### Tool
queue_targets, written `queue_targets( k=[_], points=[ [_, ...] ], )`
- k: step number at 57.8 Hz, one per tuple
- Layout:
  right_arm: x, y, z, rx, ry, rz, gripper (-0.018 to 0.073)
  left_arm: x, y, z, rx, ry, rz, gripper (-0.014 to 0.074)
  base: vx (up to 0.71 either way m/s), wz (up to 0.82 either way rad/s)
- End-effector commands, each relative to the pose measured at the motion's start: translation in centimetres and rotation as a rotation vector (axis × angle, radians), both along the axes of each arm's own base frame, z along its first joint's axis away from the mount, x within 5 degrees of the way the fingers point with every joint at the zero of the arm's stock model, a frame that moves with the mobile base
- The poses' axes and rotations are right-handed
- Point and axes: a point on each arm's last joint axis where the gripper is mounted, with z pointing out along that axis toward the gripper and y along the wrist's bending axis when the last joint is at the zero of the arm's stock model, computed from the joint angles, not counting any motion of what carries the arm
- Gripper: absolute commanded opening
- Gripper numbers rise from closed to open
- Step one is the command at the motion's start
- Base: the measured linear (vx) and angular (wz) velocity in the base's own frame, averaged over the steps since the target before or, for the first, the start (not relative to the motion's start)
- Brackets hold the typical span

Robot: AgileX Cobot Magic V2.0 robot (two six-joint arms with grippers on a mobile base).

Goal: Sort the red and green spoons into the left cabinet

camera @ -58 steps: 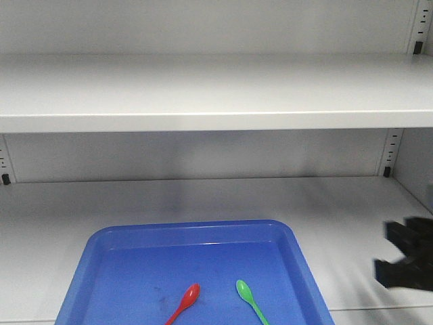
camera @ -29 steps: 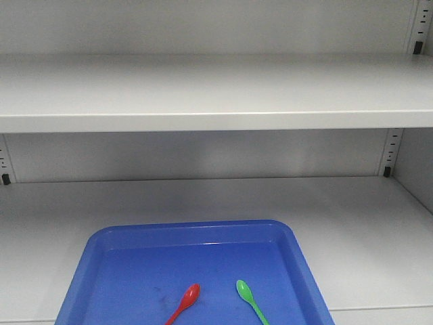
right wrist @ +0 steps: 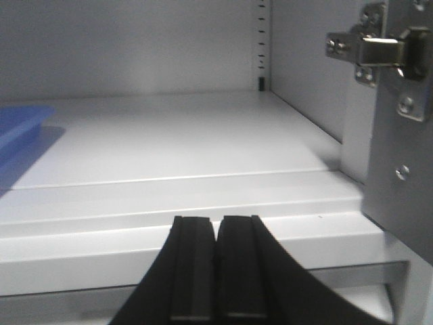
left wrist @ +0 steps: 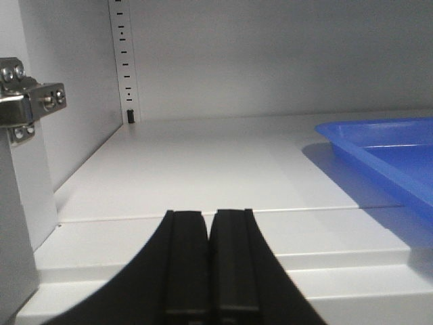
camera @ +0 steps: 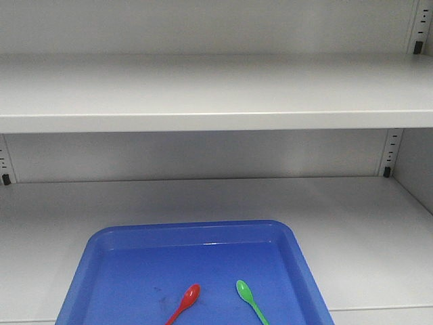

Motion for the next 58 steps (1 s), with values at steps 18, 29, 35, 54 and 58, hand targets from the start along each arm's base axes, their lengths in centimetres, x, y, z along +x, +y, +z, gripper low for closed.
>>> queue_targets(
  k=[18,29,35,54,58],
  points=[
    [-0.12,0.56,0.09,-0.024,-0.049,0.095,-0.0009,-0.18,-0.08,0.81,-0.018,-0.089,-0.010,-0.0007,0.00,0.00],
    [-0.12,0.57,0.12,-0.012,-0.050,0.096,-0.0009,-0.18,-0.08,0.81,-0.018,-0.089,-0.010,-0.0007,0.00,0.00],
    [-0.12,0.57,0.12,-0.012,-0.050,0.096,-0.0009,-0.18,-0.08,0.81,-0.018,-0.089,-0.010,-0.0007,0.00,0.00],
    [-0.12,0.57,0.12,-0.012,-0.050,0.096,-0.0009,-0.18,-0.08,0.81,-0.018,-0.089,-0.010,-0.0007,0.00,0.00],
    [-0.12,0.57,0.12,-0.012,-0.050,0.096,-0.0009,-0.18,-0.08,0.81,-0.018,-0.089,-0.010,-0.0007,0.00,0.00]
  ],
)
